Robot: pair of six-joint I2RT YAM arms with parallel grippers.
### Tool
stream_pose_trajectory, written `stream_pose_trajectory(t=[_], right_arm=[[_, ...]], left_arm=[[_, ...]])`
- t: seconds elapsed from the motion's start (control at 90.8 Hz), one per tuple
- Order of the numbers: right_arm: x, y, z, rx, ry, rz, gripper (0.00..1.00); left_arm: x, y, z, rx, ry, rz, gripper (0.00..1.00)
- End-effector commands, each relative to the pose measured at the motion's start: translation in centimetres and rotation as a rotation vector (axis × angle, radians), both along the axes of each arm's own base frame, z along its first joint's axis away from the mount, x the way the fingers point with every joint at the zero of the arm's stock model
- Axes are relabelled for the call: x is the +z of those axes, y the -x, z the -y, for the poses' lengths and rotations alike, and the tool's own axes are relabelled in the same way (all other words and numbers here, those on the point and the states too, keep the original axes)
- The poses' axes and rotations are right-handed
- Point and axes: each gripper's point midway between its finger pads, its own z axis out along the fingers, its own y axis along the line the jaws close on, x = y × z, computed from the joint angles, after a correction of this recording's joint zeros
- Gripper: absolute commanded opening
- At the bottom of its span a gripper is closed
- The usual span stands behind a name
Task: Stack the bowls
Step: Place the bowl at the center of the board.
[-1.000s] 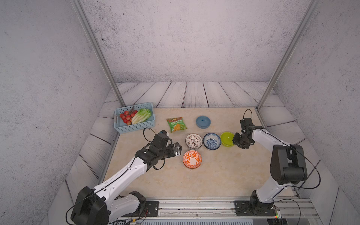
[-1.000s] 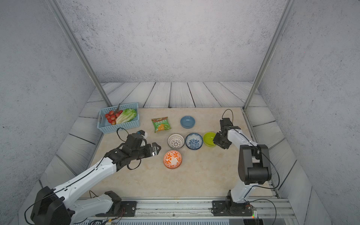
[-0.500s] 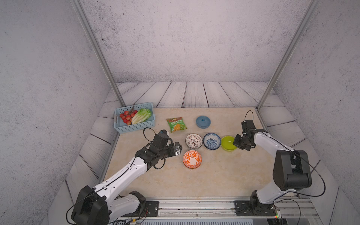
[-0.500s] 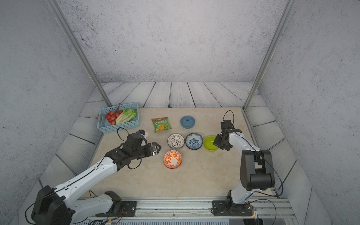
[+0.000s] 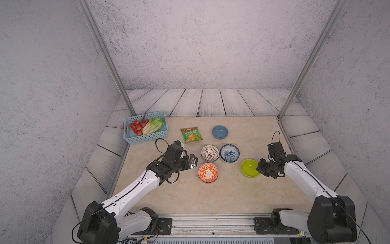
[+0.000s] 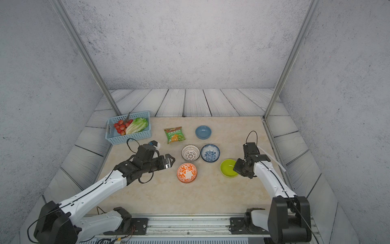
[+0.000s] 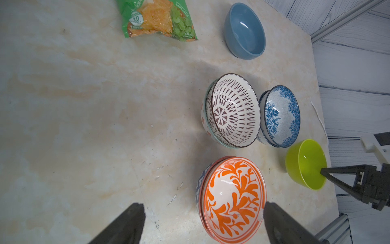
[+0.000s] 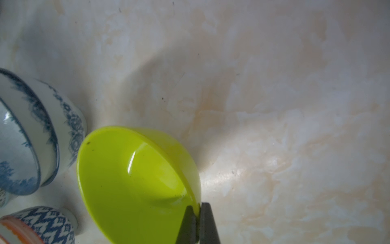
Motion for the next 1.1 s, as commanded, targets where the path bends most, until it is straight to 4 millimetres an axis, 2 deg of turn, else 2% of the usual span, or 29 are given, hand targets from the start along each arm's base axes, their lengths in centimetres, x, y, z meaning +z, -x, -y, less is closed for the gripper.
stream_pose_trajectory(t=[0.0,0.187,0.396,0.672,1.09], right_arm=[[0.3,1.8,-1.4,0.006,-0.076,-0.021,0.0],[-0.2,3.5,-3.1,0.031,-0.126,-0.029,0.0],[-0.3,3.8,-5.5,0.106,-0.106,-0.012,0.0],[-0.7,2.7,-7.7,0.155,-0.081,0.002,0.0],[-1.8,1.2,-8.8,0.175,-0.05,-0.01,0.0]], left_arm=[[-0.5,0.1,-0.3,0.005,-0.004,-0.012,0.94],[-0.4,0.1,-0.2,0.0,0.002,-0.012,0.94],[-0.5,0.2,-0.1,0.001,0.01,-0.014,0.95],[-0.6,0.1,-0.2,0.007,0.008,-0.017,0.96],[-0.6,0.1,-0.3,0.011,0.006,-0.02,0.95]])
